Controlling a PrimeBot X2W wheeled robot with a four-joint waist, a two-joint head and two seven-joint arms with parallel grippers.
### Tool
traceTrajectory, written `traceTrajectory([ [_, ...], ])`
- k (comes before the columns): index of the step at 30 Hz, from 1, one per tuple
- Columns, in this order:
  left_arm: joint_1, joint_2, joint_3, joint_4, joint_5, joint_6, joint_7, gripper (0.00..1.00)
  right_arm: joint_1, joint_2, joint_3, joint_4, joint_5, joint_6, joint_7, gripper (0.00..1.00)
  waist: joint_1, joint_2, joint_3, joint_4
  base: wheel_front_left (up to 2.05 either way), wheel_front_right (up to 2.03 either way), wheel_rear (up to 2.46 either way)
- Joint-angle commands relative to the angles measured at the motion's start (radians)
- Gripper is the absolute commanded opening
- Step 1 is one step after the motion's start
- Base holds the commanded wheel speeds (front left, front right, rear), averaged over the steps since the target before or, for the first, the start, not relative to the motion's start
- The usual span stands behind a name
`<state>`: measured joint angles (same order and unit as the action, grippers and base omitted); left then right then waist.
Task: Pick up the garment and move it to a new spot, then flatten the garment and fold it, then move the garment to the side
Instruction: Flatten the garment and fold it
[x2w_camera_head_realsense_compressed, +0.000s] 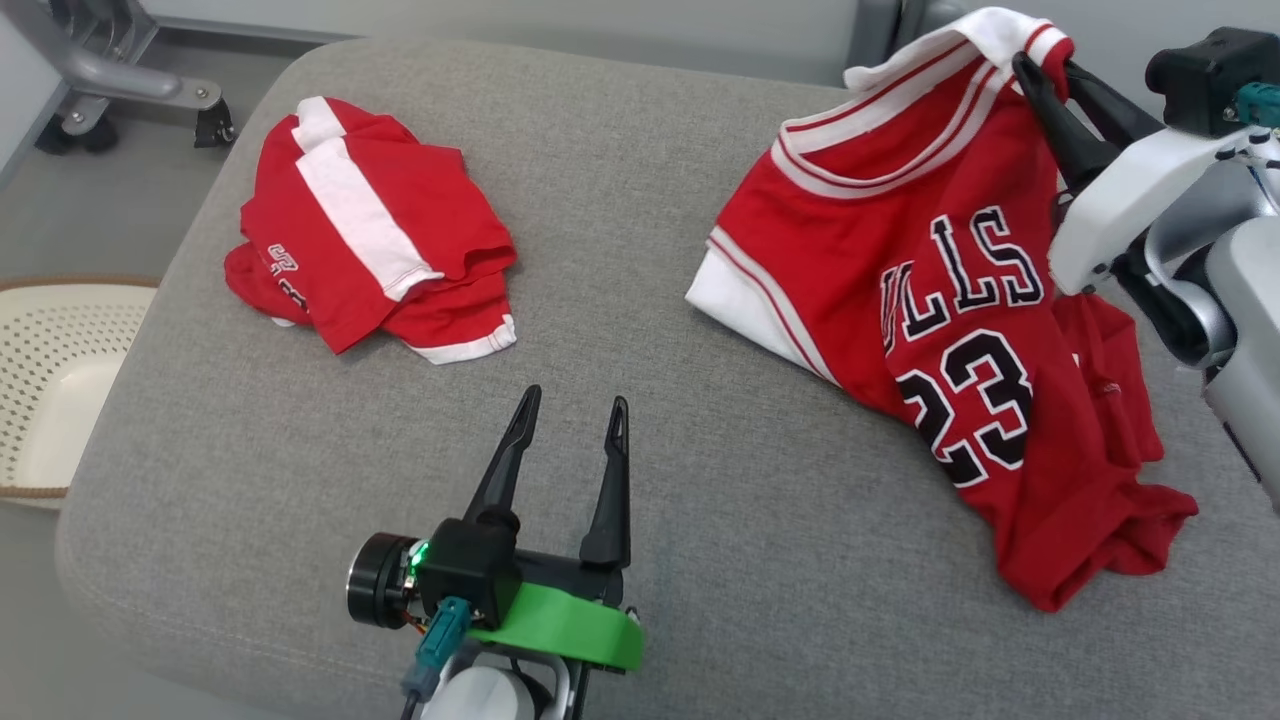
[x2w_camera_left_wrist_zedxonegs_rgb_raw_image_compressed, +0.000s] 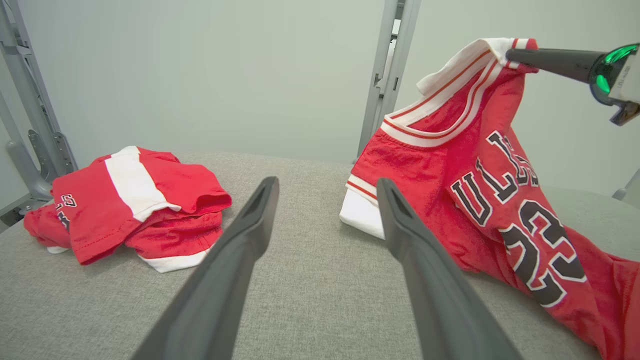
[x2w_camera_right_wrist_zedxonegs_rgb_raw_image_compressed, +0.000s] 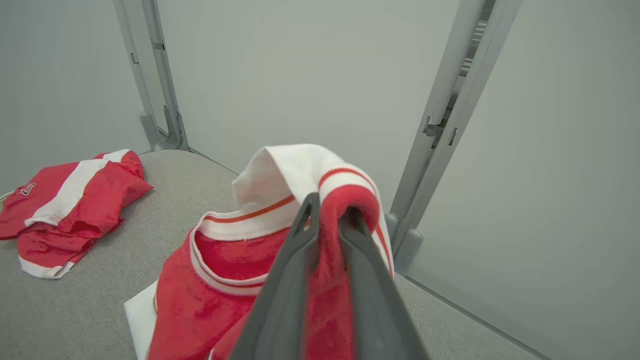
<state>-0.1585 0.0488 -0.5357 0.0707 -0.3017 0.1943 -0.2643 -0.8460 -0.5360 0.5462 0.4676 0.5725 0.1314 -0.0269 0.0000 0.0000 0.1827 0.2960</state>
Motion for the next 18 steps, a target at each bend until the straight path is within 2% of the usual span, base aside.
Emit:
traceTrajectory([
  [1, -0.020, 0.003, -0.009, 0.006, -0.010, 0.007, 0.000, 1.00, -0.033, -0.015, 0.000, 0.068, 0.017, -0.002, 0.012, 1.00, 0.0000, 0.0000, 0.046, 0.044, 0.00, 0.00, 0.00],
  [3, -0.033, 0.003, -0.025, 0.014, -0.016, 0.010, 0.000, 1.00, -0.079, -0.044, 0.015, 0.191, -0.030, -0.002, 0.013, 1.00, 0.0000, 0.0000, 0.057, 0.058, 0.00, 0.00, 0.00],
  [7, -0.045, 0.003, -0.033, 0.018, -0.024, 0.022, 0.000, 1.00, -0.151, -0.011, -0.020, 0.387, -0.070, -0.001, -0.066, 1.00, 0.0000, 0.0000, 0.065, 0.057, 0.00, 0.00, 0.00],
  [9, -0.045, 0.003, -0.029, 0.022, -0.022, 0.026, 0.000, 1.00, -0.157, 0.012, -0.020, 0.438, -0.084, -0.001, -0.103, 1.00, 0.0000, 0.0000, 0.061, 0.048, 0.00, 0.00, 0.00],
  [13, -0.044, 0.003, -0.011, 0.029, -0.015, 0.025, 0.000, 1.00, -0.135, 0.051, 0.010, 0.483, -0.087, -0.002, -0.176, 1.00, 0.0000, 0.0000, 0.038, 0.011, 0.00, 0.00, 0.00],
  [18, -0.030, 0.003, 0.036, 0.027, 0.001, 0.018, 0.000, 1.00, -0.079, 0.084, 0.020, 0.447, -0.048, -0.002, -0.228, 1.00, 0.0000, 0.0000, -0.001, -0.056, 0.00, 0.00, 0.00],
])
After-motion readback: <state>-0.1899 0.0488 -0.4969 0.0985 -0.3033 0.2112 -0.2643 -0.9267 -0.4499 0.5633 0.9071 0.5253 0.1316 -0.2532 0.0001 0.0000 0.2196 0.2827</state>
